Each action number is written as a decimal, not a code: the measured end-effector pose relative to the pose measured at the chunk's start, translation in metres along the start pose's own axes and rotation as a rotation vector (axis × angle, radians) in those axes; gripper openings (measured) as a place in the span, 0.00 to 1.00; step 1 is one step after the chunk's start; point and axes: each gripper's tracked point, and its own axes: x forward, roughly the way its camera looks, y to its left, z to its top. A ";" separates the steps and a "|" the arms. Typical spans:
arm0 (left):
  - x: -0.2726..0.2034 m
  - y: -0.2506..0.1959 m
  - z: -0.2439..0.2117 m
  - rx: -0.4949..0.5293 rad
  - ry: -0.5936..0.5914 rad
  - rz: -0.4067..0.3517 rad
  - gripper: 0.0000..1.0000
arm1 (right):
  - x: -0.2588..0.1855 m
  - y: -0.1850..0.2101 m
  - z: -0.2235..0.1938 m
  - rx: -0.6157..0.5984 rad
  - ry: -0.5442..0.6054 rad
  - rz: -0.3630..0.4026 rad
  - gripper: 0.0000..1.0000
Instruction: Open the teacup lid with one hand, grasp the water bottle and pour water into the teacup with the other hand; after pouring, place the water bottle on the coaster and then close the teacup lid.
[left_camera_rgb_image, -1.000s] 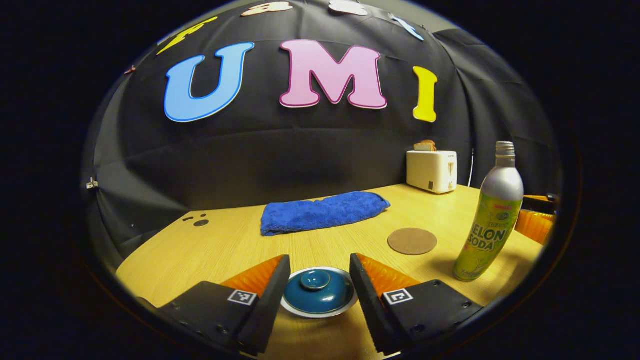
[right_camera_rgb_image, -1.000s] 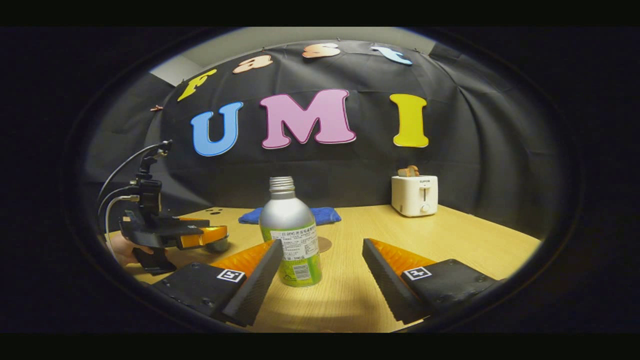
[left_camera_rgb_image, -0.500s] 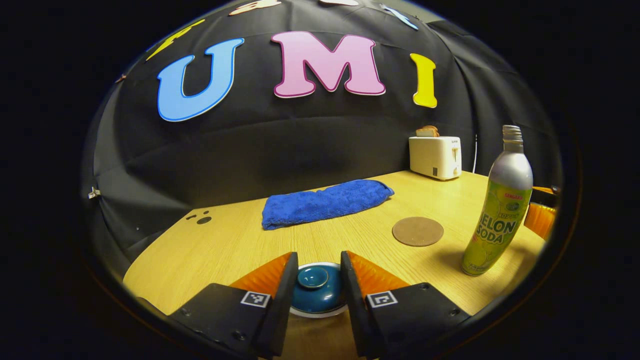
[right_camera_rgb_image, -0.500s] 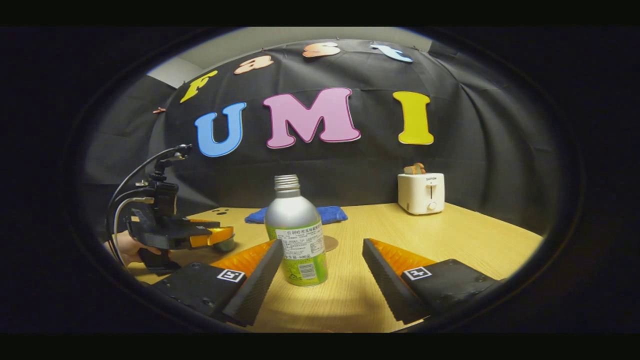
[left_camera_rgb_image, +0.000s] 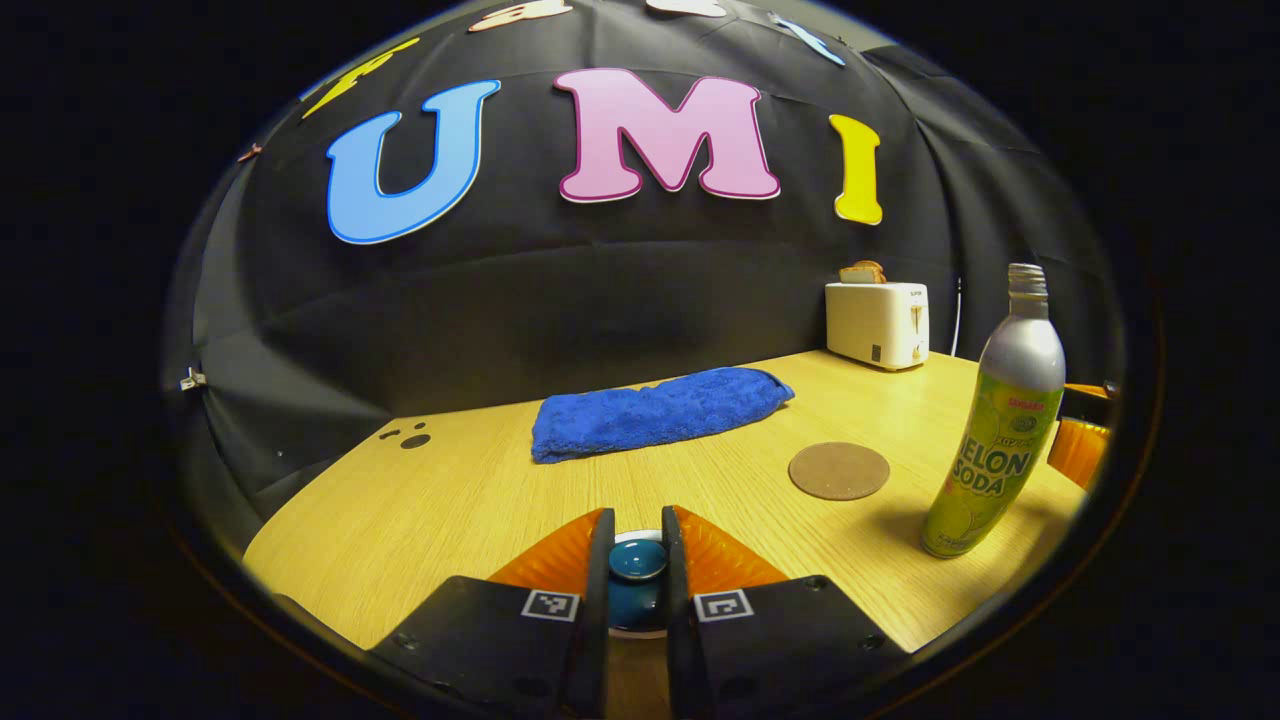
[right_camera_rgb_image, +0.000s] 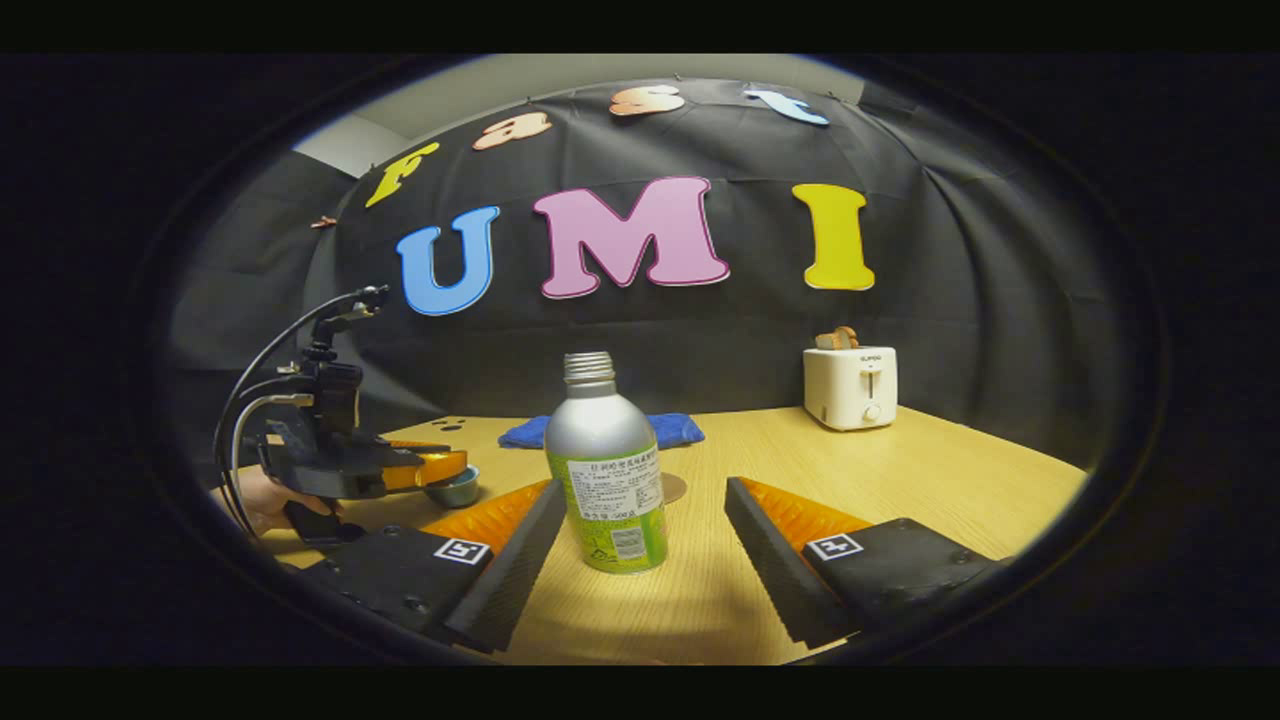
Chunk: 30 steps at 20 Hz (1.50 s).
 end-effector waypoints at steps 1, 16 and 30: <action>-0.002 -0.001 0.006 0.000 -0.017 -0.004 0.27 | 0.001 0.001 -0.001 0.001 0.003 0.002 0.99; -0.068 0.024 0.074 -0.077 -0.211 0.015 0.27 | 0.021 0.020 -0.002 -0.040 0.006 0.021 0.99; -0.082 0.032 0.063 -0.135 -0.209 -0.008 0.27 | 0.078 0.019 0.000 -0.034 0.027 -0.045 0.99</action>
